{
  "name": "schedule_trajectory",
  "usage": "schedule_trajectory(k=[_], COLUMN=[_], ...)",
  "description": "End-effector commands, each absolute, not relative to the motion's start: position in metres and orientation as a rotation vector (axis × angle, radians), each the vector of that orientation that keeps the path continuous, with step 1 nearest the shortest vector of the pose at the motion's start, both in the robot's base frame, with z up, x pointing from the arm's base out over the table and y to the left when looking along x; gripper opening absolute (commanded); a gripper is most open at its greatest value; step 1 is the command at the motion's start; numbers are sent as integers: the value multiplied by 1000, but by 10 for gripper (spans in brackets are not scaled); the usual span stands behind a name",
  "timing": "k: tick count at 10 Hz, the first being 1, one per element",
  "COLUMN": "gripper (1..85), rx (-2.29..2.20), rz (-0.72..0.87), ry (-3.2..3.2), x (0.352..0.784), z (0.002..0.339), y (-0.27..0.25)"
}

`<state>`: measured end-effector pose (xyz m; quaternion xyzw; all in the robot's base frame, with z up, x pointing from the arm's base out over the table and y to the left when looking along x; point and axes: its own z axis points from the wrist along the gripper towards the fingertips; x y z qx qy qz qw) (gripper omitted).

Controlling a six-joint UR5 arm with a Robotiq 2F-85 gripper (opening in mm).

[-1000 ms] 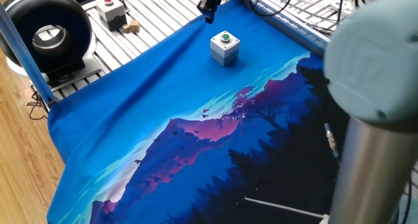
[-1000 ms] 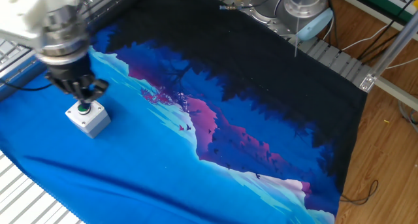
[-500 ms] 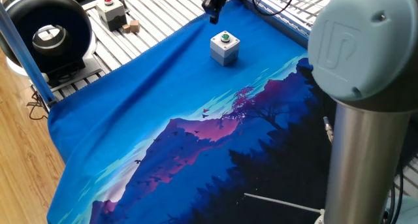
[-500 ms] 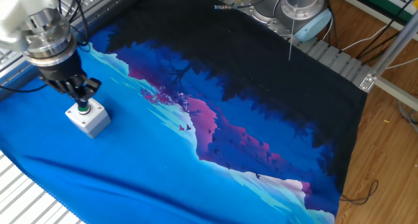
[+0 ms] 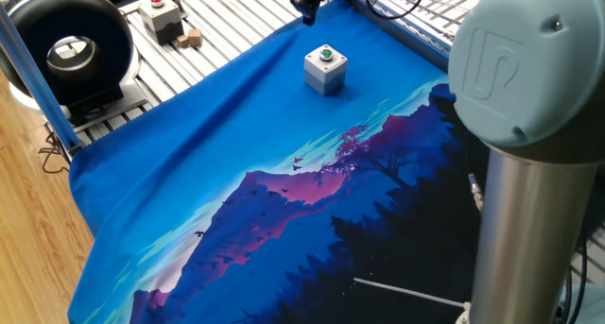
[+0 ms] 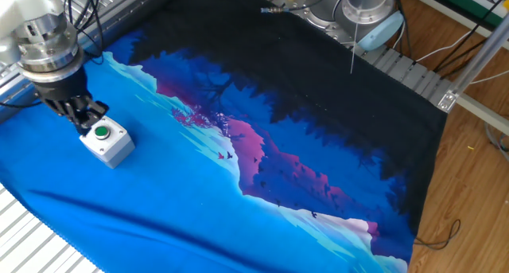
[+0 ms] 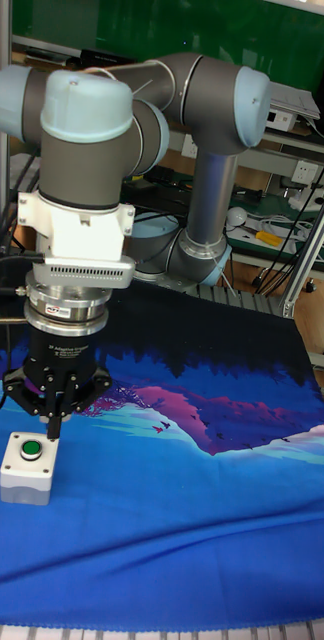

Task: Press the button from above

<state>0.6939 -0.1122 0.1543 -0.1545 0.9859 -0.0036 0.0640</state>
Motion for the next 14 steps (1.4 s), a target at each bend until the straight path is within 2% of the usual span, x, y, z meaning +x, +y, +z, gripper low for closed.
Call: schedule_trajectory(k=[1,4,7,9,10,11,14], gripper=[270,417,643,707,767,720,750], rx=[-658,-753,-804,-801,-804,-792,-805], rz=[-45,-64,-39,-30,-43,-37,-28], ry=[2957,2964,2931,2899,2874,2876,2881], x=[682,669,669,680,687,688,683], z=[143,132,127,128,129,129,125], y=[-135,-152,-137,-136,-137,-136,-132])
